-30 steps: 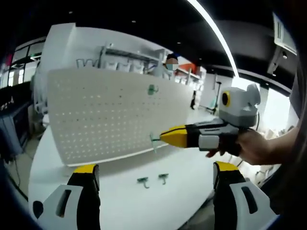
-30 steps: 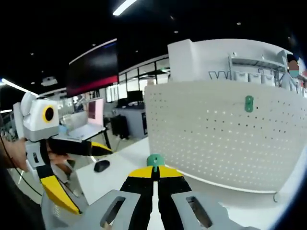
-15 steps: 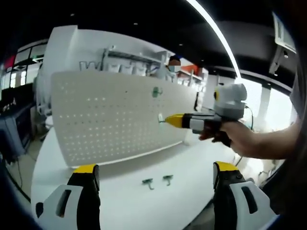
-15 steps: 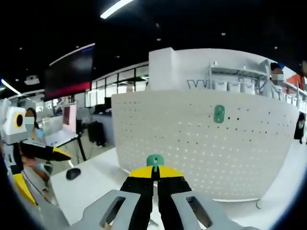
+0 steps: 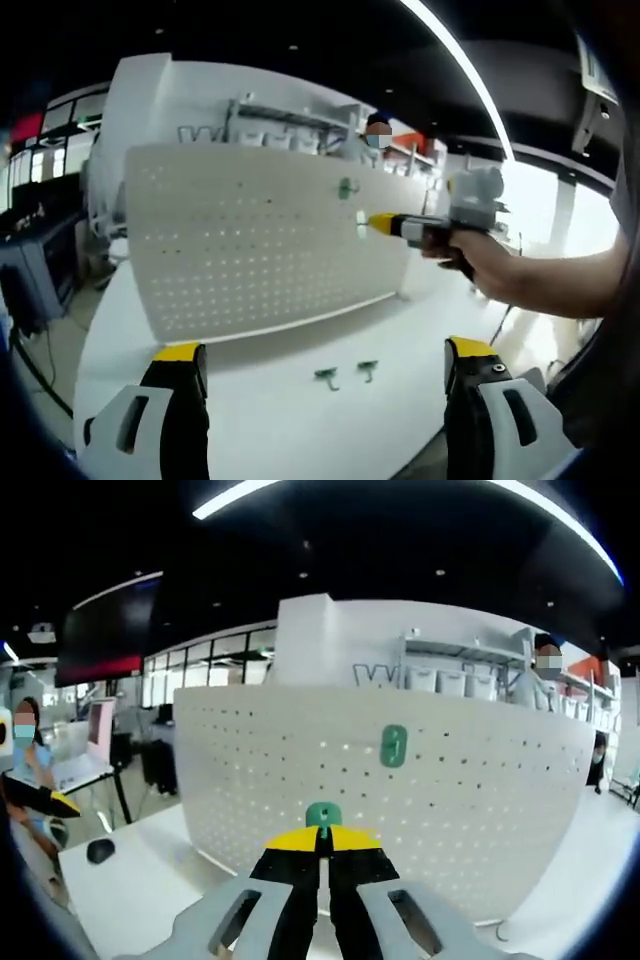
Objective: Insert the hook assembly into the mounting plate slot until the hook locks in place.
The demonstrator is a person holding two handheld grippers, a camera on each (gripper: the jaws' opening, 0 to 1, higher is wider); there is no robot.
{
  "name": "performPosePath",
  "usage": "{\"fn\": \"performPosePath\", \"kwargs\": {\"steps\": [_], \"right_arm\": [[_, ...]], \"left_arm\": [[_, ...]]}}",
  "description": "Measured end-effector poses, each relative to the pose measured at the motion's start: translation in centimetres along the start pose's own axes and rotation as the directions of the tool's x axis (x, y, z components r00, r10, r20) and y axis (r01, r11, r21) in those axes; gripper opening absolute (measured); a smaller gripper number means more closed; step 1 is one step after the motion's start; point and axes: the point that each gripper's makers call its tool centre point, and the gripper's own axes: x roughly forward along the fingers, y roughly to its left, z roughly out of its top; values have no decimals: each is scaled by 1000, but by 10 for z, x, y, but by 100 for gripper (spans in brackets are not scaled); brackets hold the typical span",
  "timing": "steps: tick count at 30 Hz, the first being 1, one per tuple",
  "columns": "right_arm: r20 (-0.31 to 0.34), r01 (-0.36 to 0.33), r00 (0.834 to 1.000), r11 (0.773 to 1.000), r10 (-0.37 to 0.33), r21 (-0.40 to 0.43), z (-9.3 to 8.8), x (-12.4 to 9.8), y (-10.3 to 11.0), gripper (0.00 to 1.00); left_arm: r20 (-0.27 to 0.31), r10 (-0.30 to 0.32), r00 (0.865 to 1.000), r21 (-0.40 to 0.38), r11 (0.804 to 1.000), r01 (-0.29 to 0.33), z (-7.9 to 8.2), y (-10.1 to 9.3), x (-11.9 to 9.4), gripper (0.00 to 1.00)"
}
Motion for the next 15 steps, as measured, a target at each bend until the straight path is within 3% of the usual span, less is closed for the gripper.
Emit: {"fn": "performPosePath", "kwargs": {"steps": [15], "right_arm": [[28, 106, 994, 994, -106, -4, 10, 14, -60, 0]], "left_arm": [[-7, 18, 1000, -5, 1000, -18, -1, 6, 0, 100]]}}
